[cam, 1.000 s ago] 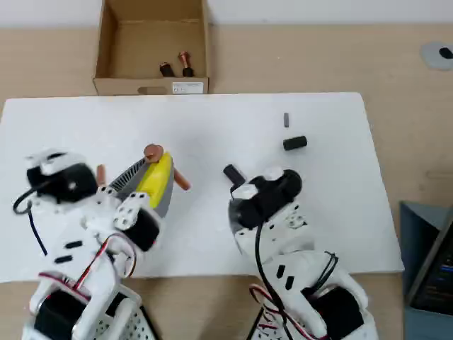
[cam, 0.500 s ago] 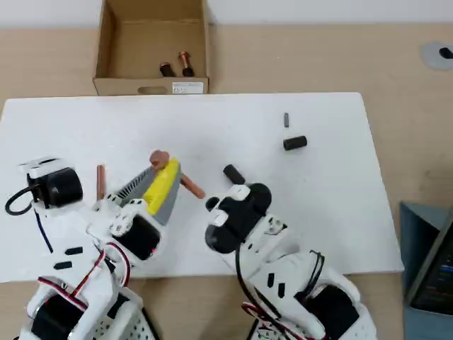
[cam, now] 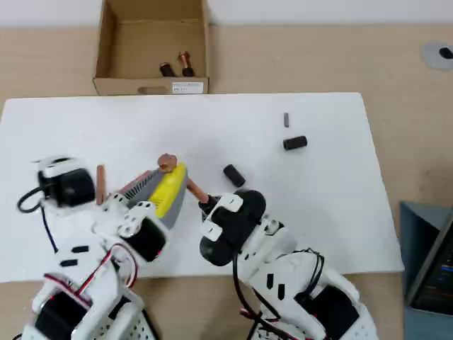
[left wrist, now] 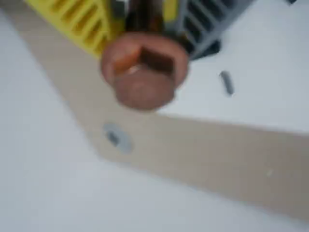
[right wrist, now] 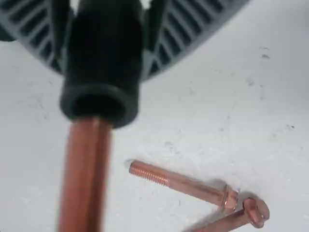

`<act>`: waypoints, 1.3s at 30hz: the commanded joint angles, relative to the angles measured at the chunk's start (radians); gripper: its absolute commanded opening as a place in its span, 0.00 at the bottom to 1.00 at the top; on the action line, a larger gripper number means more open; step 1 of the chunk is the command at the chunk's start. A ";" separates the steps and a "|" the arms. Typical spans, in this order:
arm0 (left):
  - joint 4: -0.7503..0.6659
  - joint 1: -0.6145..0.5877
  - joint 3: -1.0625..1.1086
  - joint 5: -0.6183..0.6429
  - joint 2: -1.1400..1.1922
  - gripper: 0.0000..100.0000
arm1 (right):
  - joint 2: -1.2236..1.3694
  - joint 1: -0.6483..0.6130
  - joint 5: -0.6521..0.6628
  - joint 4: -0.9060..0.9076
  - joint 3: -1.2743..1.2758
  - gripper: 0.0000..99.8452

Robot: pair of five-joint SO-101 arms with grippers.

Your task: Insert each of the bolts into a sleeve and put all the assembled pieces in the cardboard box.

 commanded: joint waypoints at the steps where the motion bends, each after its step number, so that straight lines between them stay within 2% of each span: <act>1: -0.021 0.009 0.003 -0.006 -0.007 0.00 | -0.113 -0.013 0.009 -0.028 -0.021 0.01; 9: -0.023 0.018 0.052 -0.006 -0.007 0.00 | -0.113 -0.013 0.009 -0.029 -0.022 0.01; 14: 0.020 0.146 0.052 -0.008 -0.007 0.00 | -0.113 -0.013 0.009 -0.029 -0.019 0.01; 17: 0.077 0.181 0.052 -0.014 -0.007 0.00 | -0.113 -0.013 0.009 -0.029 -0.021 0.01; 23: 0.161 0.238 0.064 -0.114 -0.007 0.00 | -0.113 -0.013 0.026 -0.029 -0.021 0.01; 30: 0.163 0.227 0.094 -0.150 -0.007 0.01 | -0.113 -0.013 0.066 -0.029 -0.019 0.01; 32: 0.163 0.222 0.094 -0.150 -0.007 0.05 | -0.113 -0.013 0.066 -0.029 -0.018 0.01; 36: 0.161 0.132 0.095 -0.143 -0.007 0.16 | -0.113 -0.013 0.066 -0.028 -0.015 0.01; 39: 0.161 0.064 0.091 -0.150 -0.007 0.18 | -0.113 -0.012 0.063 -0.025 -0.013 0.01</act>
